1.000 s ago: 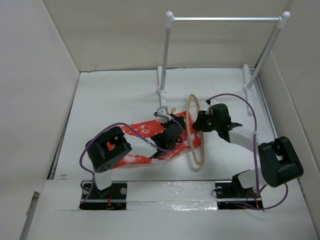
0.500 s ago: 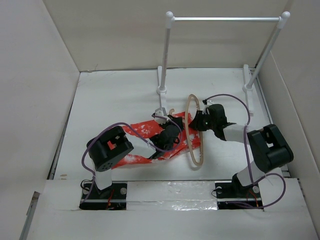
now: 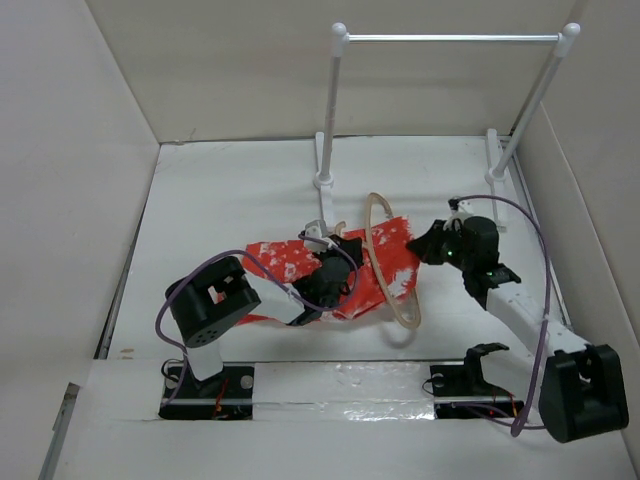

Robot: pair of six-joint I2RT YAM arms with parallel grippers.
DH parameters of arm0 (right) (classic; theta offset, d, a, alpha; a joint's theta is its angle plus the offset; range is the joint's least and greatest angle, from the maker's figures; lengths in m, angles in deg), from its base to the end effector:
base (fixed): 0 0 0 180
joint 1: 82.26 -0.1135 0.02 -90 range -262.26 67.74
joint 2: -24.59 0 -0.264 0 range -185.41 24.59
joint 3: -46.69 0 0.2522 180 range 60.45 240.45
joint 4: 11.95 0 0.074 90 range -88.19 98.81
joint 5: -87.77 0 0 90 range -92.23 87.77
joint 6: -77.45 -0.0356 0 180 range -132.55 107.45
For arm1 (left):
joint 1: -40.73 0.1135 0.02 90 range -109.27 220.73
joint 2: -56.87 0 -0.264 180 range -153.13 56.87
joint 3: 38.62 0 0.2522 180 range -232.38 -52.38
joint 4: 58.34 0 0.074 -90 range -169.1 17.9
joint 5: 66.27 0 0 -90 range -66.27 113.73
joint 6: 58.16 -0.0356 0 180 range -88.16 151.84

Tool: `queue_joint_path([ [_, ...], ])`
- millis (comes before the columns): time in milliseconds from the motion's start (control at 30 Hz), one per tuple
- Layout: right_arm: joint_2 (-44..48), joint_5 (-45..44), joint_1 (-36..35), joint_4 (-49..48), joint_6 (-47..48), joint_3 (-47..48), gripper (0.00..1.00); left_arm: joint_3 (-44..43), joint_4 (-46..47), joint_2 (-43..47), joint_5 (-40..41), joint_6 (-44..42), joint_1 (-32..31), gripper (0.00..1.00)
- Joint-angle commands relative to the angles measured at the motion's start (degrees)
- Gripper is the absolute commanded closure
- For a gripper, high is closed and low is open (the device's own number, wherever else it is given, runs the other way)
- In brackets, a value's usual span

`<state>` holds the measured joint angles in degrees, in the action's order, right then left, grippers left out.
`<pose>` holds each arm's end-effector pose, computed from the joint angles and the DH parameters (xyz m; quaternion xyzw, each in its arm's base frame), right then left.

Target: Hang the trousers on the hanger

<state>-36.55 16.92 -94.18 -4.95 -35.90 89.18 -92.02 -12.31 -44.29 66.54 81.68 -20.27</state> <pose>0.2212 0.0586 0.2175 -0.0050 0.8393 0.2933 0.4578 0.1863 -0.2863 0.1828 -0.1880 0.6897 -0.3851 0.5836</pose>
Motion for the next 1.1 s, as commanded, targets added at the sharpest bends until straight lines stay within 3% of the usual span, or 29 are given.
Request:
queue_joint_path([
  [0, 5.76, -3.86, 5.93, 2.27, 1.64, 0.80, 1.00, 2.98, -0.72, 3.08, 1.66, -6.51, -1.40, 1.00],
  [167, 9.63, -4.04, 14.02, 6.59, 3.05, 1.16, 1.00, 7.98, -1.69, 7.73, 3.33, -7.83, -1.94, 1.00],
  [333, 7.11, 0.86, 20.53, 2.29, 0.07, 0.36, 1.00, 10.10, -2.66, 11.07, 0.61, -12.40, -1.94, 1.00],
  [500, 4.19, 2.46, 21.15, 2.20, -0.99, 2.38, 1.00, 9.93, -10.73, 13.97, 4.47, -12.67, -1.94, 1.00],
  [667, 3.23, 0.88, 21.76, 0.88, -1.08, 1.86, 1.00, 9.24, -11.62, 15.73, 6.32, -17.48, -1.94, 1.00],
  [800, 0.68, 4.83, 25.80, 0.00, -1.25, 2.03, 1.00, 9.75, -9.70, 16.00, 5.80, -21.71, -1.94, 1.00],
  [967, -0.99, 10.89, 27.57, -1.41, -1.87, 3.79, 1.00, 6.69, -13.29, 13.11, 5.27, -22.51, -1.94, 1.00],
  [1067, 0.50, 9.76, 27.57, -0.01, -1.87, 4.49, 1.00, 5.10, -15.13, 12.57, 8.16, -22.51, -1.94, 1.00],
])
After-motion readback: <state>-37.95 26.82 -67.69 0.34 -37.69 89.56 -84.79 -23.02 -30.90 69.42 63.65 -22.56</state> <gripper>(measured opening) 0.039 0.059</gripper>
